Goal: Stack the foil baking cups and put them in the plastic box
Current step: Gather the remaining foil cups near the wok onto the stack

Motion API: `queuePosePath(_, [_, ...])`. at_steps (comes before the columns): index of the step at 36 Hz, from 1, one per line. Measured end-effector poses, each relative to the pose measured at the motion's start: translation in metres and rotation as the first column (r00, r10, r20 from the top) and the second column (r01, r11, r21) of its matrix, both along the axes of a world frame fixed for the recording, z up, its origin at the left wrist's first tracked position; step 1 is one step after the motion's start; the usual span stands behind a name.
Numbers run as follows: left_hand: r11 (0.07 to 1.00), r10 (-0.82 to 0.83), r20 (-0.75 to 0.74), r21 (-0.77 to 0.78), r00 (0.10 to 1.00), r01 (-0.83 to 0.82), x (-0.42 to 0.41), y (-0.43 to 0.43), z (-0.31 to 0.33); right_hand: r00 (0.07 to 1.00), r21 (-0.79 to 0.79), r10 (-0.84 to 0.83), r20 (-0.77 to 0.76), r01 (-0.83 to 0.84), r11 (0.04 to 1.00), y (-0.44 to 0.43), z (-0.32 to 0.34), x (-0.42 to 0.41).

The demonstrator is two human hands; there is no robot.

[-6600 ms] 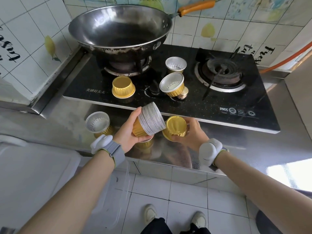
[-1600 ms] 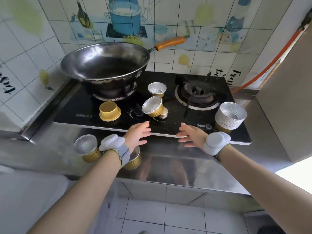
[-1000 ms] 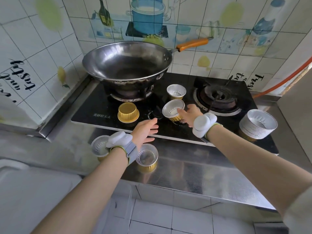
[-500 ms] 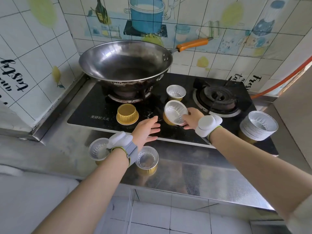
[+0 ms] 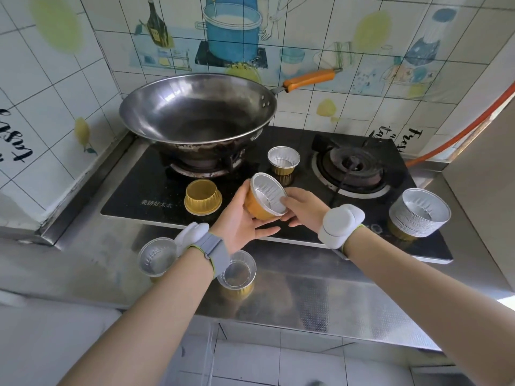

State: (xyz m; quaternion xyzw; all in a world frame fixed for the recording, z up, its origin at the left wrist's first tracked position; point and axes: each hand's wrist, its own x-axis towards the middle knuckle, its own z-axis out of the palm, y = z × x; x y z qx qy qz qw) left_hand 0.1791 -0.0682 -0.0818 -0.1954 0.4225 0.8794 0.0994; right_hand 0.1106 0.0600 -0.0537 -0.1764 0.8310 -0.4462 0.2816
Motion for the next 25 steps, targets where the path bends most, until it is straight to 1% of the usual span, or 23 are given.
queuePosePath(2, [0.999,0.052,-0.018,0.008,0.998,-0.052,-0.004,0.000,-0.001,0.998,0.045,0.016,-0.065,-0.013,0.999,0.000,0.000,-0.002])
queuePosePath(4, [0.997,0.075,-0.028,-0.012,0.997,-0.075,-0.008,0.000,0.000,0.995,0.068,0.029,-0.093,-0.023,0.997,0.001,0.001,-0.008])
queuePosePath(8, [0.990,0.102,-0.028,-0.092,0.994,-0.104,-0.021,0.001,0.002,0.998,0.024,-0.005,-0.065,0.007,1.000,0.001,0.000,-0.028])
queuePosePath(10, [0.986,0.136,-0.022,-0.094,0.990,-0.137,-0.026,0.001,0.001,0.998,-0.005,-0.037,-0.044,0.036,0.999,0.001,-0.001,-0.037])
queuePosePath(12, [0.981,0.165,-0.009,-0.100,0.986,-0.165,-0.033,0.001,0.000,0.996,0.040,-0.031,-0.087,0.035,0.999,0.003,-0.001,-0.050])
queuePosePath(15, [0.975,0.187,0.017,-0.124,0.982,-0.184,-0.039,-0.001,0.001,0.983,0.124,0.017,-0.184,0.007,0.992,0.003,-0.010,-0.072])
queuePosePath(18, [0.970,0.206,0.032,-0.135,0.978,-0.200,-0.047,-0.004,-0.001,0.968,0.174,0.057,-0.243,-0.015,0.985,0.000,-0.019,-0.092])
queuePosePath(22, [0.964,0.225,0.071,-0.158,0.972,-0.212,-0.056,-0.008,-0.002,0.917,0.264,0.197,-0.348,-0.106,0.959,-0.004,-0.029,-0.115])
queuePosePath(25, [0.957,0.252,0.087,-0.171,0.964,-0.235,-0.061,-0.008,-0.001,0.886,0.324,0.277,-0.372,-0.156,0.933,-0.008,-0.035,-0.126])
